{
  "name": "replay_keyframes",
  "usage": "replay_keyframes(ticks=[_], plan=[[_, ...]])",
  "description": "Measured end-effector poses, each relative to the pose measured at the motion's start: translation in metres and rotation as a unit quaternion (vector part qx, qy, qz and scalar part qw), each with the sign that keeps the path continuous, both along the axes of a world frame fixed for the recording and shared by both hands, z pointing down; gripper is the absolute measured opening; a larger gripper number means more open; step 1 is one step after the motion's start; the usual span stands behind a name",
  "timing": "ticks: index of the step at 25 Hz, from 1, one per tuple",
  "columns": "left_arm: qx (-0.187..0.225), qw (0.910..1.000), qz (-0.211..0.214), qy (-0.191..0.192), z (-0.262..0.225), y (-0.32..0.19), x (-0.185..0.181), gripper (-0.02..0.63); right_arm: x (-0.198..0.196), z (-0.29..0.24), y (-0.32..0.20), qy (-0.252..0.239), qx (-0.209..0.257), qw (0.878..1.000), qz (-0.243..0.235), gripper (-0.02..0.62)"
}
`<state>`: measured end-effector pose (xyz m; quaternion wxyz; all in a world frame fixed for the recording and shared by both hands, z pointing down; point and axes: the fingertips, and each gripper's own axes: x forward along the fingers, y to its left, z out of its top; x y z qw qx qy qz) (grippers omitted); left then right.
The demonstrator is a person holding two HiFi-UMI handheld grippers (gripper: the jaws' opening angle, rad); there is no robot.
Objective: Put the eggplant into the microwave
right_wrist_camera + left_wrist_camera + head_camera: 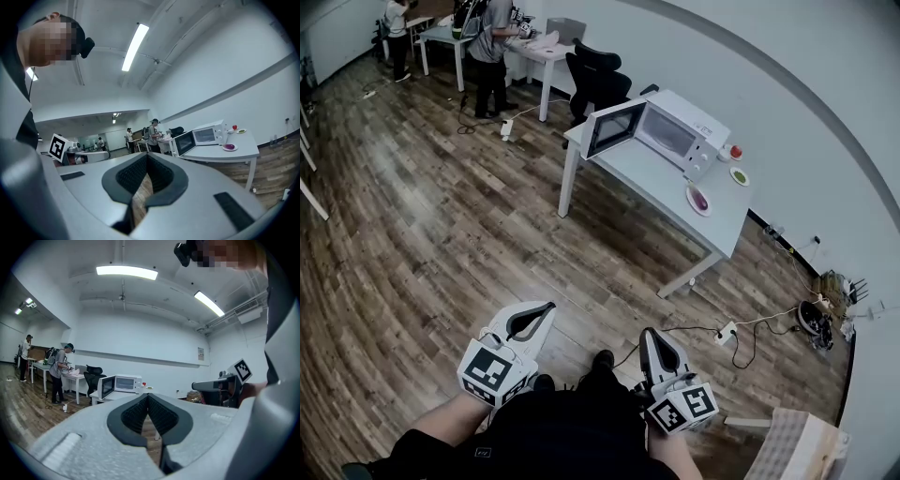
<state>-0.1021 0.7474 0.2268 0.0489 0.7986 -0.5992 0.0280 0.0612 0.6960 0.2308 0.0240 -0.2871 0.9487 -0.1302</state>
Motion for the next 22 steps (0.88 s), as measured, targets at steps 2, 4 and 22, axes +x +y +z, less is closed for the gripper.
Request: replay_keyframes(ticks=[2, 4, 22], plan=[[-0.001, 1.0000, 0.001, 0.000, 0.001, -0.005, 0.000, 0.008, -0.001, 0.000, -0.006, -0.005, -0.004, 1.000, 0.000, 0.014], [-0.002, 1.0000, 0.003, -0.002, 0.002, -0.012, -0.001, 0.008, -0.003, 0.002, -0.013, -0.007, -0.006, 1.000, -0.003, 0.014], [-0.030, 0.9993, -0.005, -0.020, 0.011, -0.175, -0.003, 0.008, -0.014, 0.020, -0.181, -0.017, -0.033, 0.999, -0.016, 0.014]])
